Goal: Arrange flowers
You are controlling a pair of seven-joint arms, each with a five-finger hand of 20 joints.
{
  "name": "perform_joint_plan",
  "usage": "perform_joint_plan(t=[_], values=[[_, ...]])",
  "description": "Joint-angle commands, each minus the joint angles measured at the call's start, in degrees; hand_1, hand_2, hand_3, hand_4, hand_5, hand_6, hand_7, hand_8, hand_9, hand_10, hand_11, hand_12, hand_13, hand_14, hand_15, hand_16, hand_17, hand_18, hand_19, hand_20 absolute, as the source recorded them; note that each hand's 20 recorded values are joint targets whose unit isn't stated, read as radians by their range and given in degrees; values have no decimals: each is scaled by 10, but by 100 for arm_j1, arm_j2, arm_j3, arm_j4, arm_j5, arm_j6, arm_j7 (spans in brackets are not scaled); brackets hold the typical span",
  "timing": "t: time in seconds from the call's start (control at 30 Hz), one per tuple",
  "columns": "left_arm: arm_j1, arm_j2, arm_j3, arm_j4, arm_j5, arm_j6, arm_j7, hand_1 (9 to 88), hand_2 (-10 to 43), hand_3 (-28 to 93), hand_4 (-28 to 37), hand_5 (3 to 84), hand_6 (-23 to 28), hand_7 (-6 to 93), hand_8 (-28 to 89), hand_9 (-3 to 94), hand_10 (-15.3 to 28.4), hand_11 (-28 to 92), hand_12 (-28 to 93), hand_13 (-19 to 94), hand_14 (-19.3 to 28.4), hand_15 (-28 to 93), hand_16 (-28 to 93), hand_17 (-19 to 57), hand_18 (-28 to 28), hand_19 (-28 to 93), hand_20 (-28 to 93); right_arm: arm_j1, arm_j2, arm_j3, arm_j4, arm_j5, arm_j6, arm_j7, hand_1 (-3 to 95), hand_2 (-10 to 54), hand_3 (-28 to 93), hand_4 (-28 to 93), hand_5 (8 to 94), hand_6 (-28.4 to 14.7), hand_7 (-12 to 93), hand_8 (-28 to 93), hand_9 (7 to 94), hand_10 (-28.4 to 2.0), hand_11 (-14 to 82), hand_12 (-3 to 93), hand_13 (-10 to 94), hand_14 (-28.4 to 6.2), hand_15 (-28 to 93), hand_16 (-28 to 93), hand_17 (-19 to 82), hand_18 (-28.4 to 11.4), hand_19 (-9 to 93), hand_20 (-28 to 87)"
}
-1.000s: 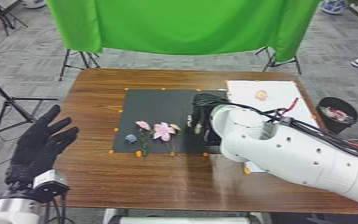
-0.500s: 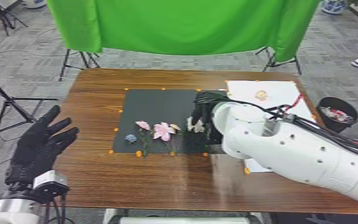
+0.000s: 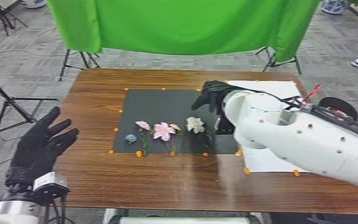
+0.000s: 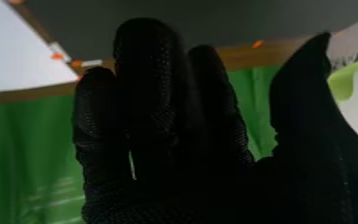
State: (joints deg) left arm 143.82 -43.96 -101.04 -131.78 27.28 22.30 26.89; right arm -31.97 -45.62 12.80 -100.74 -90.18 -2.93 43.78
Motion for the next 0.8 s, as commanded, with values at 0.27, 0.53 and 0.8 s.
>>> perform_joint_plan(t=[0.27,0.53,0.8], values=[[-122,159,125,16,-71,42,86,296,74,618,-205,323,80,70,-70,272,188,235,112,195,277,564,-125,-86,284,527,-5,688,357,40,1614,564,-717,49,178,89,839,-224,417,-45,91,-90,404,-172,48,144,580,-166,662,88,388,-187,932,53],[-329,-44,169,51,123,-104,-116,296,74,618,-205,323,80,71,-71,271,187,236,112,195,276,564,-125,-86,284,528,-5,429,293,323,1949,671,-945,291,163,106,866,-217,399,-56,75,-92,376,-127,38,128,600,-168,679,81,397,-194,932,82],[-394,-225,124,58,248,-213,-240,296,74,620,-206,323,81,71,-71,271,187,236,112,195,277,564,-125,-86,284,528,-5,210,310,579,2144,736,-1228,508,151,115,888,-214,393,-57,74,-93,351,-126,31,114,603,-168,690,78,399,-200,932,104]])
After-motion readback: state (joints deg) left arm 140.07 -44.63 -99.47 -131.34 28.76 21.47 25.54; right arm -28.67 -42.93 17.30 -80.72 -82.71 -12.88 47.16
